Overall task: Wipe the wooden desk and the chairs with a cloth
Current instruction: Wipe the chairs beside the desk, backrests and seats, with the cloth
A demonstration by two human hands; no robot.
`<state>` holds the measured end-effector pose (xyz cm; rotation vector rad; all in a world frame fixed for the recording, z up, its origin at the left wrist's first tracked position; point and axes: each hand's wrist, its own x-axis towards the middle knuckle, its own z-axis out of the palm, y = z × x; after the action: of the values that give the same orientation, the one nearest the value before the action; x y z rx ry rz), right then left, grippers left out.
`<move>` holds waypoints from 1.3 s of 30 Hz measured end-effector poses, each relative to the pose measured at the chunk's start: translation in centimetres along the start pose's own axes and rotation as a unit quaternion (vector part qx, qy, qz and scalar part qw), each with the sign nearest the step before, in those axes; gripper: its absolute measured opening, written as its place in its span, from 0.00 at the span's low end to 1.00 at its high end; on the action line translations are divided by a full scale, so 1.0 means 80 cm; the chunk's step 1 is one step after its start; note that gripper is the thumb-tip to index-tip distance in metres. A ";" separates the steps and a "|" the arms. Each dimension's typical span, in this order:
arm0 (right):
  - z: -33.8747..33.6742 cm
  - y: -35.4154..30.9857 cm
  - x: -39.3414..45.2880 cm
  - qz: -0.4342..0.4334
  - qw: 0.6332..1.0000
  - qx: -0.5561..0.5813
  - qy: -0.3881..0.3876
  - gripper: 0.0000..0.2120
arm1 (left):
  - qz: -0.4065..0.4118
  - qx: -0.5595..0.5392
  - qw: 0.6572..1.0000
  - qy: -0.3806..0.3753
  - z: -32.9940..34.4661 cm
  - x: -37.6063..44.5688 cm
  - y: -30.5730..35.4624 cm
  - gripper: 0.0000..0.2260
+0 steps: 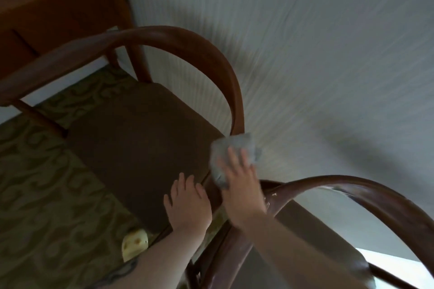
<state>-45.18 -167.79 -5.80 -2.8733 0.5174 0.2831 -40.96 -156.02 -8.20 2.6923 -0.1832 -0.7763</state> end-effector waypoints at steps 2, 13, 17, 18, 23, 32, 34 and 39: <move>0.018 -0.015 -0.022 -0.062 0.998 0.019 -0.006 0.29 | 0.001 -0.011 1.000 0.010 0.004 0.004 0.009 0.21; -0.010 0.031 0.030 0.287 0.827 0.439 0.201 0.24 | -0.040 -0.019 0.998 0.037 0.009 0.007 0.022 0.22; -0.005 0.033 -0.009 0.190 0.894 0.352 0.204 0.28 | -0.049 -0.017 0.998 0.024 0.009 0.008 0.024 0.21; 0.000 0.022 -0.016 0.090 0.939 0.293 0.156 0.29 | -0.052 -0.011 0.998 0.019 0.010 0.008 0.024 0.20; 0.019 0.038 0.017 -0.136 0.990 0.007 0.025 0.33 | -0.057 -0.017 0.998 0.009 0.009 0.008 0.023 0.18; 0.010 -0.018 0.013 0.074 0.993 0.090 0.037 0.31 | -0.056 -0.022 0.998 0.025 0.009 0.008 0.027 0.21; 0.005 0.002 0.023 0.008 1.000 0.012 0.011 0.33 | -0.056 -0.019 0.998 0.020 0.008 0.006 0.029 0.21; -0.039 0.060 0.176 -0.025 0.993 -0.111 0.011 0.29 | -0.055 -0.019 0.998 0.013 0.006 0.005 0.028 0.22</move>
<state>-33.51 -177.43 -6.72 -3.1036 0.4421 0.3194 -40.90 -158.31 -8.00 2.6944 -0.0127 -0.7676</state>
